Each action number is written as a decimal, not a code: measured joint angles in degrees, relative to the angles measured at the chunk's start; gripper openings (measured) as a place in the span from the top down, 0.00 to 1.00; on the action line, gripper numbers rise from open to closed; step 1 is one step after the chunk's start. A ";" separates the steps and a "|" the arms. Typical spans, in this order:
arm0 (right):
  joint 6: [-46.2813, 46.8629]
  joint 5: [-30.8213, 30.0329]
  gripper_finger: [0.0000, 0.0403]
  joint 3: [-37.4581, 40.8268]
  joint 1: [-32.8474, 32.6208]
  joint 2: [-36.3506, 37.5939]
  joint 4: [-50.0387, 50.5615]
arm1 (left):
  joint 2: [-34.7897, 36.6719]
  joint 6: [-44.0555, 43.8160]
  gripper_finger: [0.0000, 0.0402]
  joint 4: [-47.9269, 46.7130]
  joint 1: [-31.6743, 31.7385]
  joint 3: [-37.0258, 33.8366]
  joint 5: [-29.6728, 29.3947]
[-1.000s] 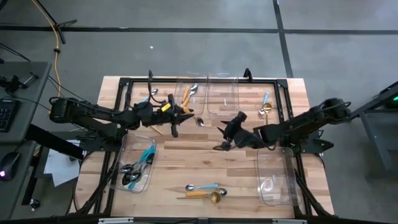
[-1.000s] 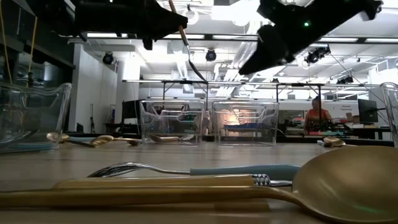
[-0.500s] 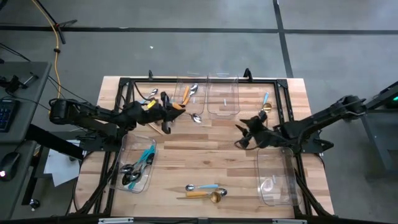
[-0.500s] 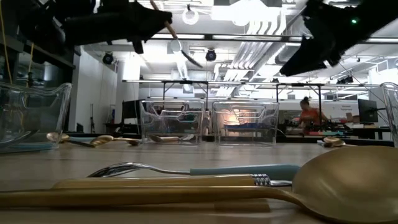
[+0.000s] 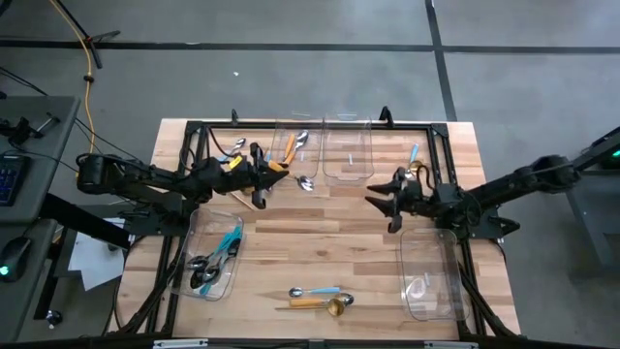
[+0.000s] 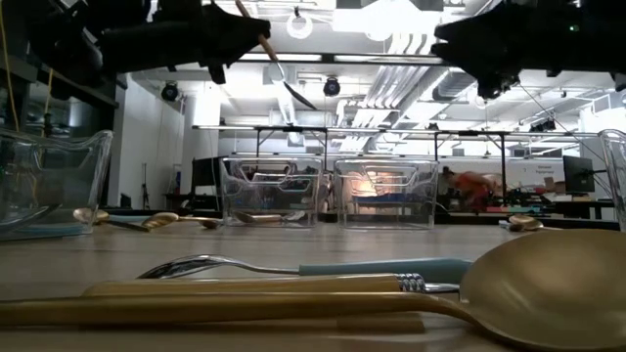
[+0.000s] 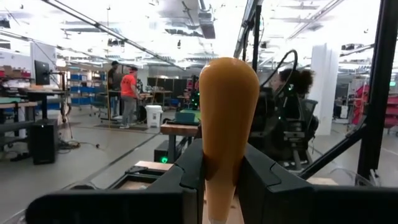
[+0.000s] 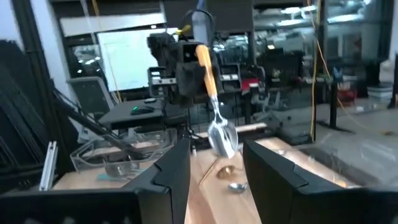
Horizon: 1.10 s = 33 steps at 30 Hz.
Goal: Sort silverware by color (type)
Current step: Put the yellow spoon into the top left transparent bin
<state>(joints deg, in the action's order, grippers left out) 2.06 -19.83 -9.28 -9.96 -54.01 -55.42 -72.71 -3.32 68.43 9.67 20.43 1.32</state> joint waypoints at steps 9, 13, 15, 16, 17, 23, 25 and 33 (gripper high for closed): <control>-3.09 3.92 0.67 -1.31 4.50 -0.01 2.94 | -0.02 0.46 0.89 -1.60 0.07 0.04 0.05; -3.05 3.95 0.67 -1.31 5.12 -0.03 3.81 | -0.02 0.46 0.89 -1.56 0.07 0.04 -0.02; -3.07 3.95 0.67 -1.31 5.23 -0.03 3.81 | -0.02 0.46 0.89 -1.54 0.07 0.04 -0.35; -3.22 3.95 0.67 -1.31 5.22 -0.03 3.81 | -0.02 0.46 0.89 -1.56 0.07 0.03 -0.40; -3.39 3.95 0.67 -1.32 5.21 -0.03 3.81 | -0.02 0.46 0.89 -1.55 0.07 0.04 -0.45; -3.56 3.95 0.67 -1.33 5.21 -0.03 3.78 | -0.02 -1.85 0.89 -1.79 0.07 1.11 -3.91; -3.58 3.93 0.67 -1.35 5.21 -0.03 3.77 | -0.02 -1.44 0.89 -4.14 0.41 3.38 -5.24; -3.59 1.39 0.67 -1.37 6.09 -0.03 3.72 | -0.79 -2.48 0.89 -55.72 9.10 29.39 -6.25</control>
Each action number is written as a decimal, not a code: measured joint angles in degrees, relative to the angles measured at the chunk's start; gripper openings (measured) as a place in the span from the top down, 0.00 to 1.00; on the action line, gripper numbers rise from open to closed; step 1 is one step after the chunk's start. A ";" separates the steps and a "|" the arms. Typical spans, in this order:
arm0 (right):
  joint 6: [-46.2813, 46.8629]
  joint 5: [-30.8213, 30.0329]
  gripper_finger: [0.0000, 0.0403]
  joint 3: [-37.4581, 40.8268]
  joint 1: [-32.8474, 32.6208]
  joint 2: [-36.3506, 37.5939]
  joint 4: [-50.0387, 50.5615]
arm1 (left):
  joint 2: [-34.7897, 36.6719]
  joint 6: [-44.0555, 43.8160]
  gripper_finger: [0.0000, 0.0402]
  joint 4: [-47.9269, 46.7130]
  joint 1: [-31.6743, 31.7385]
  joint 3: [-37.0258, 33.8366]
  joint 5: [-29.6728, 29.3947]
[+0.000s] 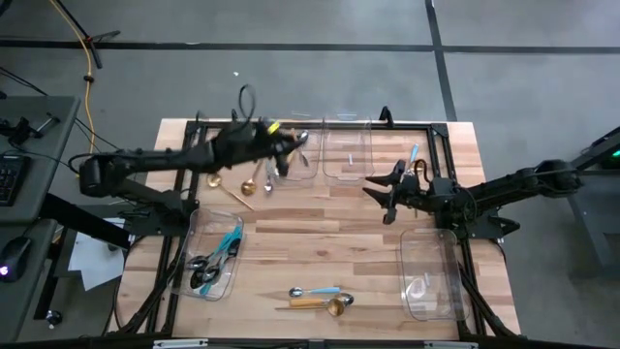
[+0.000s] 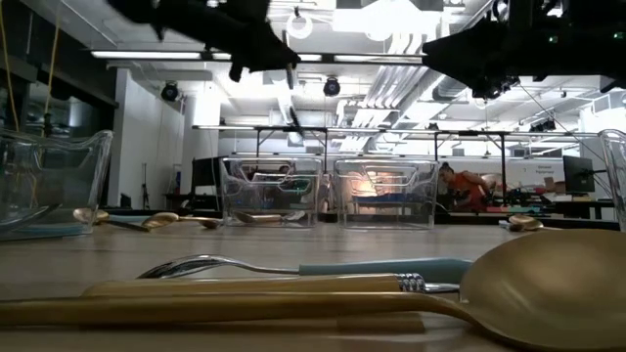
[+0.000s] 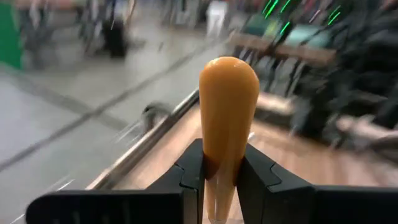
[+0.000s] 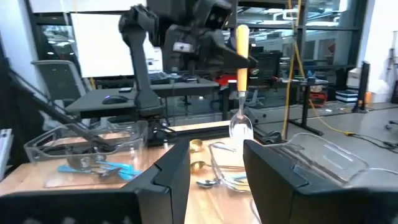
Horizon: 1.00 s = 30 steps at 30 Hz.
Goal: Sort silverware by color (type)
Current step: Put the yellow spoon into the top left transparent bin
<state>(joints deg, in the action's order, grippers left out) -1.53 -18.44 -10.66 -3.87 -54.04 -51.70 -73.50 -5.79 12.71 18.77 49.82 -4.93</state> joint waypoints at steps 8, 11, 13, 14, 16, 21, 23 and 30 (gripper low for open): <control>0.01 0.01 0.67 0.00 2.05 0.00 0.00 | -7.06 -0.76 0.89 -30.88 7.65 23.49 -0.43; 0.04 -0.01 0.67 0.00 2.76 0.00 0.00 | -10.35 -2.75 0.89 -35.36 9.52 27.57 -0.31; 0.18 -0.01 0.67 0.00 3.11 0.00 -0.17 | -12.44 -4.20 0.89 -35.47 10.23 28.39 0.71; 0.17 -0.04 0.67 0.00 3.22 0.00 -0.33 | -13.65 -4.97 0.89 -35.51 10.60 28.60 1.80; 0.15 -0.04 0.67 0.00 3.27 0.00 -0.50 | -16.53 -6.43 0.89 -35.47 11.05 28.94 3.48; -0.01 -0.04 0.67 0.00 3.27 0.00 -1.00 | -23.29 -7.62 0.89 -35.49 12.18 29.10 4.39; -0.32 -0.04 0.67 0.00 3.27 0.00 -1.18 | -25.50 -7.65 0.89 -35.40 12.85 29.10 4.39; -1.52 -0.04 0.67 0.00 3.27 0.00 -1.09 | -29.50 -9.66 0.89 -35.68 16.15 29.10 7.14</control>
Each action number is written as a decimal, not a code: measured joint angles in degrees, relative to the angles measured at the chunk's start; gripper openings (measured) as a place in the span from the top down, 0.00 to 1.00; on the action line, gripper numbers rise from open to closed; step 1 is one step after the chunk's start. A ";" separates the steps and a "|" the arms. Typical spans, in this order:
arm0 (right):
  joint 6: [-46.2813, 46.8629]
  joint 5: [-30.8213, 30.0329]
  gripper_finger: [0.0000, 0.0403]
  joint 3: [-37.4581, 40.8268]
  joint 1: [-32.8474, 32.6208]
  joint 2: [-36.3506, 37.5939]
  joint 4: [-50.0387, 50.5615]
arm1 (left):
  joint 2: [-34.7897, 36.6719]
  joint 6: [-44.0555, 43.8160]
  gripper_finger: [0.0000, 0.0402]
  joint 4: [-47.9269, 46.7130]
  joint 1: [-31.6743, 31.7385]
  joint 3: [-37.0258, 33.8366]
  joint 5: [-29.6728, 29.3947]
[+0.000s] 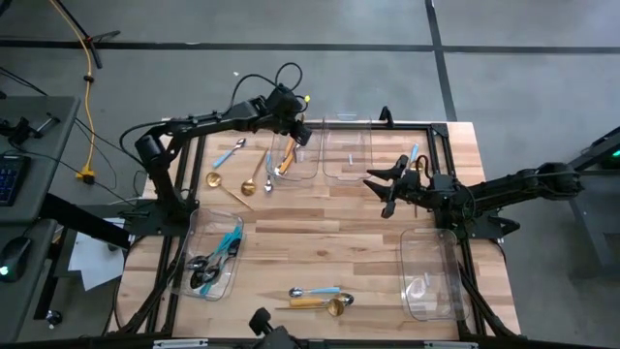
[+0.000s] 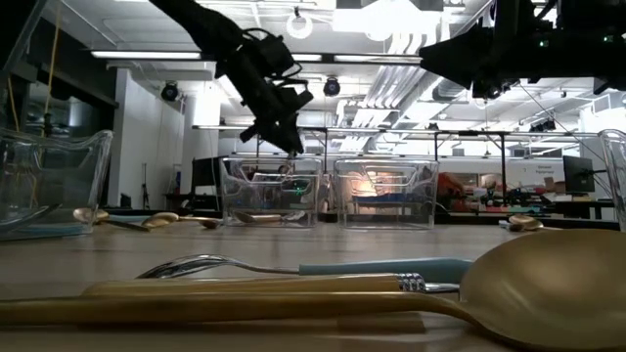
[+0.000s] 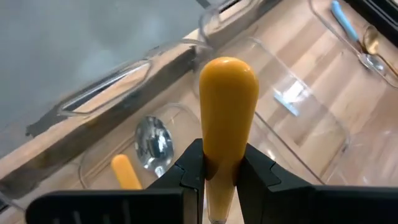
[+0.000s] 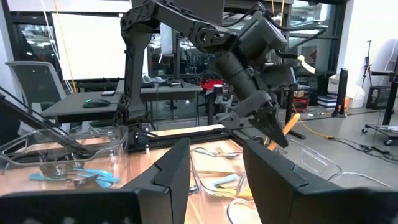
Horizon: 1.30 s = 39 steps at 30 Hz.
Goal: Sort silverware by color (type)
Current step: Put the yellow spoon into the top left transparent bin
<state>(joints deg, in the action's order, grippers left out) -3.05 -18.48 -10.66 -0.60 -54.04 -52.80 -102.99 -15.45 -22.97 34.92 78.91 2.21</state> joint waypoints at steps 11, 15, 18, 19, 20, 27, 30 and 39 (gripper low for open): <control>-0.50 0.00 0.67 0.00 0.00 0.00 0.00 | -0.40 -2.60 0.89 -1.83 1.64 0.09 6.92; -0.46 0.00 0.67 0.00 0.32 0.00 0.02 | -1.15 -2.95 0.89 -2.89 1.49 0.11 7.52; -0.25 -0.02 0.67 0.00 0.75 0.00 0.05 | -2.57 -2.92 0.89 -3.81 1.38 0.09 6.80; 0.02 0.00 0.67 0.00 0.91 0.00 0.17 | -3.11 -2.92 0.89 -3.38 1.25 0.09 6.44; 0.02 -0.02 0.67 0.00 1.01 0.00 0.23 | -3.60 -2.90 0.89 -3.44 1.15 0.09 6.45; -0.16 -0.02 0.67 -0.02 1.01 0.00 0.48 | -6.80 -2.01 0.90 -3.17 0.87 0.11 6.25; -0.39 -0.02 0.67 -0.02 1.01 0.00 1.12 | -7.90 -1.94 0.96 -2.94 0.87 0.09 6.02; -0.39 -0.01 0.67 -0.02 1.01 0.00 1.60 | -9.78 -2.00 0.86 -2.61 0.52 0.04 5.87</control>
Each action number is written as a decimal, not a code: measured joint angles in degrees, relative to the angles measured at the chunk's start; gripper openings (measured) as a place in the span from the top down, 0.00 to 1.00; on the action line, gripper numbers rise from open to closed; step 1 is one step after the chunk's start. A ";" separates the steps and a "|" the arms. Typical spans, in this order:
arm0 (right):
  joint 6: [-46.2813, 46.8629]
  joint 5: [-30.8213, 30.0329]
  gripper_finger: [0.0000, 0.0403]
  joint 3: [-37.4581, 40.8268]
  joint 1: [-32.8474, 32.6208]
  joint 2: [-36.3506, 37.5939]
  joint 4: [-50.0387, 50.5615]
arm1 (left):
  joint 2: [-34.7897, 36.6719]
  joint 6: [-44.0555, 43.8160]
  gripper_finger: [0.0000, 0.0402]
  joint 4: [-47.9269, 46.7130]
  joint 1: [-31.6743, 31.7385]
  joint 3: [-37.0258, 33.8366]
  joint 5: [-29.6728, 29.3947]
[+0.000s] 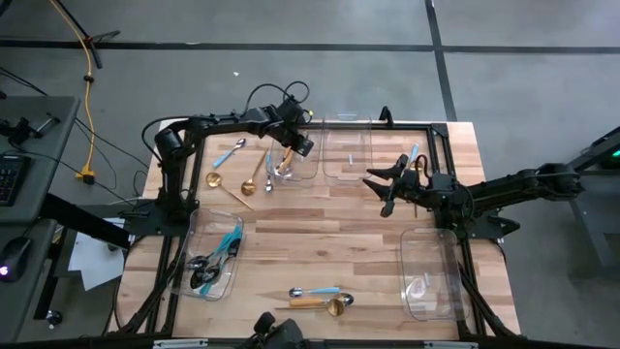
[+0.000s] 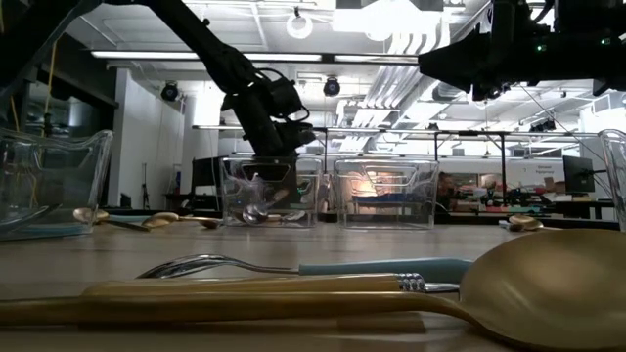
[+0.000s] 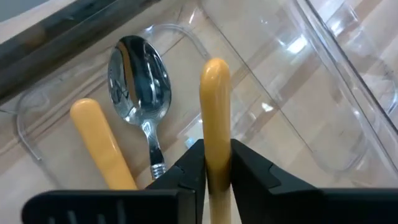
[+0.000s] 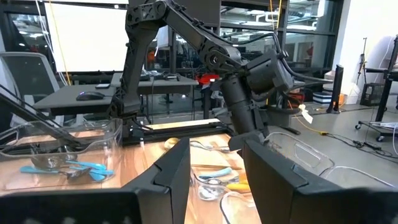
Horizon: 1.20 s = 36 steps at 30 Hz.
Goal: Sort silverware by color (type)
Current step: Put the yellow spoon into the top left transparent bin
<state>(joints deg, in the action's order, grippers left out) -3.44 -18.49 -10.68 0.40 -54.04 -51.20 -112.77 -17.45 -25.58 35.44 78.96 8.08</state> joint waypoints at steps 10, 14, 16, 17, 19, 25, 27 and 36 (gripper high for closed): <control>0.00 0.01 0.67 0.00 0.00 0.00 0.20 | 0.00 0.48 0.84 0.04 -0.02 0.00 0.02; 0.00 -0.01 0.67 0.00 0.00 0.00 0.59 | 0.00 1.29 0.83 0.04 -0.02 0.00 0.02; 0.00 -0.01 0.67 0.00 0.00 0.00 0.77 | 0.00 1.31 0.83 0.03 0.06 0.00 0.04; 0.00 -0.01 0.67 0.00 0.00 0.00 0.81 | 0.00 1.33 0.82 0.01 0.09 0.00 0.04; 0.00 -0.01 0.67 0.00 0.00 0.00 0.81 | 0.00 1.33 0.80 -0.01 0.11 0.00 0.04; 0.00 0.00 0.67 0.00 0.00 0.00 0.81 | 0.15 1.59 0.67 -0.19 0.11 0.00 0.09; 0.00 -0.01 0.67 0.00 0.00 0.00 0.81 | 0.15 1.64 0.63 -0.38 0.11 0.00 0.11; -0.02 -0.01 0.67 0.00 0.00 0.00 0.81 | 3.39 2.60 0.56 -2.32 1.69 -0.02 0.18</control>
<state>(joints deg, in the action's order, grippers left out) -3.46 -18.50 -10.68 0.40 -54.04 -50.39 -109.38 -14.85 -27.90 37.13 78.94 8.26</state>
